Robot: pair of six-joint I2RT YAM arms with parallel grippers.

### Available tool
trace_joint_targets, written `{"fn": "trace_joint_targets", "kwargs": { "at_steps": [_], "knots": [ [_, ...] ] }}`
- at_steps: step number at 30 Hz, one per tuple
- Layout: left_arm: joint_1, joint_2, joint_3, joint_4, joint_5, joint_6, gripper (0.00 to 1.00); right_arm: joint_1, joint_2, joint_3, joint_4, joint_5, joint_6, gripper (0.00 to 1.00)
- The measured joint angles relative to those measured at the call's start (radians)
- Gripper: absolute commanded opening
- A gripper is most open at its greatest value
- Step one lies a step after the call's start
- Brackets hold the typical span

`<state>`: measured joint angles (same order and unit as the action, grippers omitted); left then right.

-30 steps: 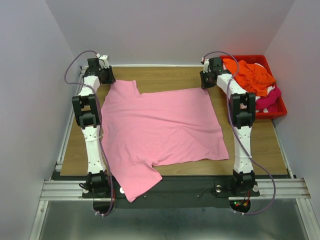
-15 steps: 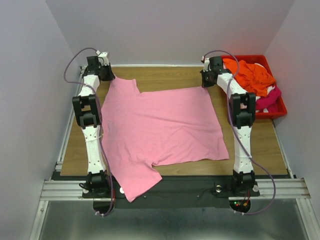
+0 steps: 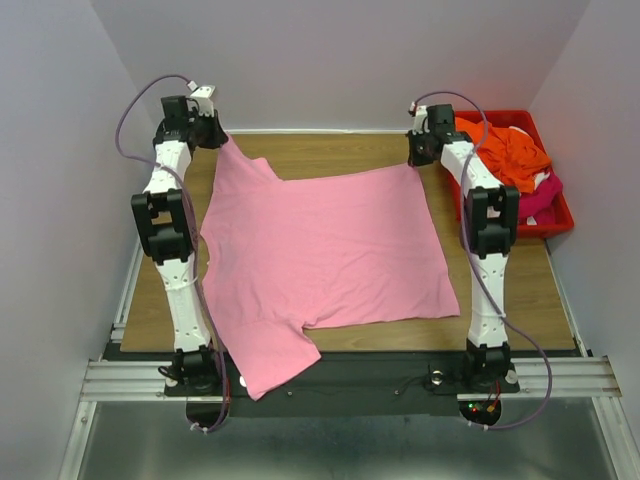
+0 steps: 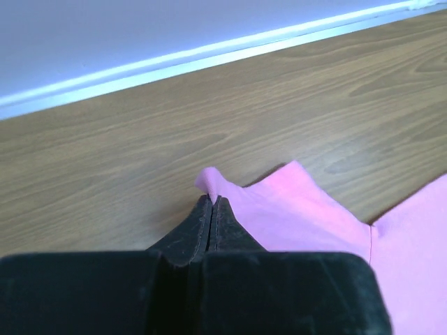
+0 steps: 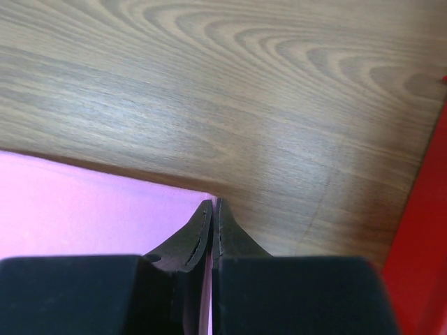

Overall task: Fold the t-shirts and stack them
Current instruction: Fold the tshirt

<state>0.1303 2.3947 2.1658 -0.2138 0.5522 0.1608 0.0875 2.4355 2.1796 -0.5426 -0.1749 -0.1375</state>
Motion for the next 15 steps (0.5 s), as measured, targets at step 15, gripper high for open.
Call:
{"fn": "trace_joint_targets", "kwargs": {
  "at_steps": [15],
  "knots": [
    [0.000,-0.325,-0.359,0.014,0.045,0.139,0.00,-0.021,-0.137,-0.097,0.002,-0.044,-0.046,0.01]
  ]
}}
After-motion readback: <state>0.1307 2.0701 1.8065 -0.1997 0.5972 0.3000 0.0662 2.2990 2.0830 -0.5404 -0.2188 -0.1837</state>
